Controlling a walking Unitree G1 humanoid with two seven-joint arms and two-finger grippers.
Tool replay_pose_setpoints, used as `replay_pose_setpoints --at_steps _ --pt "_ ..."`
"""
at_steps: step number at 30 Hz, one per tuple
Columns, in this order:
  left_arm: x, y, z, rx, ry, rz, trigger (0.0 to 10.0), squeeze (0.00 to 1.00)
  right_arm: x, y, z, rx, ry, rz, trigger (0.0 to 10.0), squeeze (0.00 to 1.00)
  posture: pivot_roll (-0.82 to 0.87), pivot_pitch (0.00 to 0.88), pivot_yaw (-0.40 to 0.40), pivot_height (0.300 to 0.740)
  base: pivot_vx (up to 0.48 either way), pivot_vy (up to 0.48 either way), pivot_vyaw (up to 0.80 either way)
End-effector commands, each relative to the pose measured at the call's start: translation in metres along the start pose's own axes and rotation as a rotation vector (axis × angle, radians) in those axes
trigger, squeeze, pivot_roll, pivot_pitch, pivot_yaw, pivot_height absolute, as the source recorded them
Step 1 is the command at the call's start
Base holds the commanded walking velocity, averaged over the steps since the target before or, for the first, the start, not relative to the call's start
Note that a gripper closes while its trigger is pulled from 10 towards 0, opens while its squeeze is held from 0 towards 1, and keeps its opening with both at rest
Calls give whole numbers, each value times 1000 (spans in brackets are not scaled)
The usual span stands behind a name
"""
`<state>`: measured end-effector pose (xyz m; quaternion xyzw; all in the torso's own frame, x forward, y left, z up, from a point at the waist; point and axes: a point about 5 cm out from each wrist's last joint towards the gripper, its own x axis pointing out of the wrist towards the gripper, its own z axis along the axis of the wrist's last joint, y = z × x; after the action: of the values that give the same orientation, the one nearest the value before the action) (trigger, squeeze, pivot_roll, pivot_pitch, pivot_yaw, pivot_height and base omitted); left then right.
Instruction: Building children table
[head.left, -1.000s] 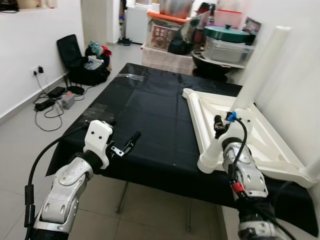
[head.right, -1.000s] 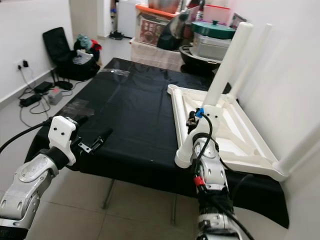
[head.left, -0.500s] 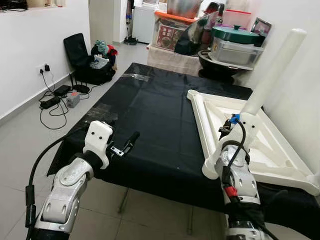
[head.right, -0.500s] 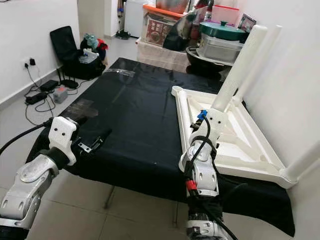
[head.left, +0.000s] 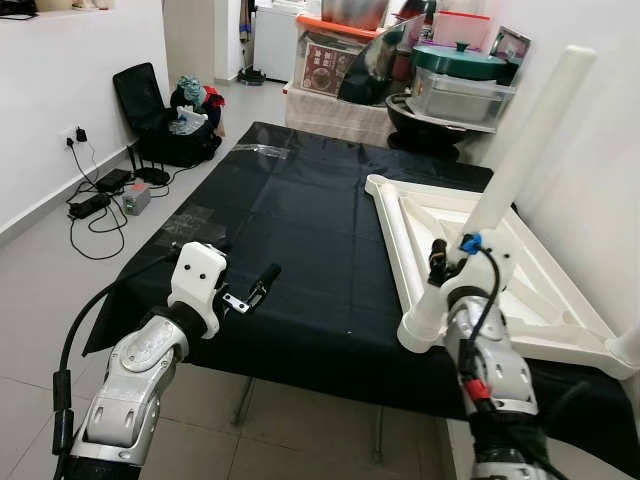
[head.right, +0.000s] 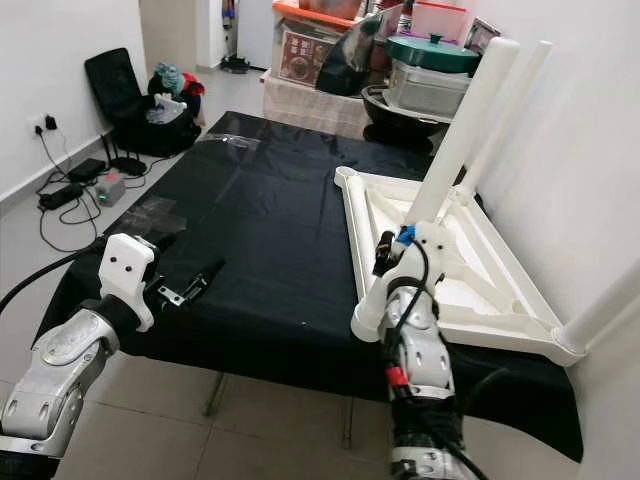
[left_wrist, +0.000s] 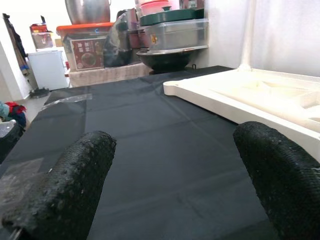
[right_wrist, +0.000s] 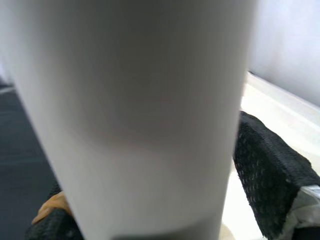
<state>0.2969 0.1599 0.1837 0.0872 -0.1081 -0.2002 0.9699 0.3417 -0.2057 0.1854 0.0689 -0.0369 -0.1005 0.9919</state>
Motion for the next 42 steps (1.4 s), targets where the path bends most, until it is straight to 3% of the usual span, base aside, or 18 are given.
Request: replay_pose_setpoints --at_steps 1,2,3,4,5,9,11,19,20,22,23,24,25,28,33,34,38,42 --pt "2 -3 -1 -8 -1 -24 10000 0 2 0 9 7 -42 86 10000 0 104 0 -140 740 0 0 0" --pt "2 -3 0 -7 -1 -25 10000 0 1 3 12 4 -52 192 10000 0 103 0 -140 740 0 0 0" --pt "2 -3 0 -7 -1 -25 10000 0 1 3 12 4 -52 192 10000 0 103 0 -140 740 0 0 0" --pt "2 -2 -1 -6 -1 -26 10000 0 -1 10 15 -44 -49 333 10000 0 97 0 -139 740 0 0 0" --pt "2 -2 -1 -6 -1 -26 10000 0 -1 10 15 -44 -49 333 10000 0 97 0 -139 740 0 0 0" --pt "6 -5 1 -5 -13 -42 10000 0 -7 45 8 -156 5 680 10000 0 113 0 -144 740 0 0 0" --pt "6 -6 2 -3 -15 -45 10000 0 -8 58 1 -205 27 777 10000 0 124 0 -153 740 0 0 0" --pt "3 -1 2 9 -12 -32 10000 0 -4 77 -2 -234 40 895 10000 0 148 0 -169 740 0 0 0" --pt "3 -1 3 10 -13 -31 10000 0 0 79 0 -228 38 888 5176 0 148 0 -169 740 0 0 0" --pt "3 -2 3 10 -14 -31 10000 0 4 80 2 -220 37 883 5176 0 148 0 -169 740 0 0 0" --pt "2 -2 3 10 -13 -31 10000 0 8 79 5 -207 34 859 2824 0 154 0 -174 740 0 0 0" --pt "2 -2 3 10 -13 -31 10000 0 8 79 5 -207 34 859 2824 0 154 0 -174 740 0 0 0" --pt "1 -2 3 10 -13 -30 10000 0 11 79 7 -199 29 844 0 0 155 0 -173 740 0 0 0" --pt "1 -2 2 10 -12 -30 10000 0 13 78 7 -194 26 829 0 0 155 0 -173 740 0 0 0" --pt "2 -2 2 10 -9 -35 10000 0 19 67 8 -158 10 672 0 0 138 0 -158 740 0 0 0" --pt "3 -3 2 8 -8 -41 10000 0 22 54 9 -142 -7 544 0 0 130 0 -154 740 0 0 0" --pt "3 -3 2 6 -8 -46 10000 0 25 40 11 -149 -27 409 0 0 120 0 -148 740 0 0 0" --pt "3 -4 1 1 -5 -48 10000 0 27 5 12 -131 -22 61 0 0 107 0 -144 740 0 0 0"
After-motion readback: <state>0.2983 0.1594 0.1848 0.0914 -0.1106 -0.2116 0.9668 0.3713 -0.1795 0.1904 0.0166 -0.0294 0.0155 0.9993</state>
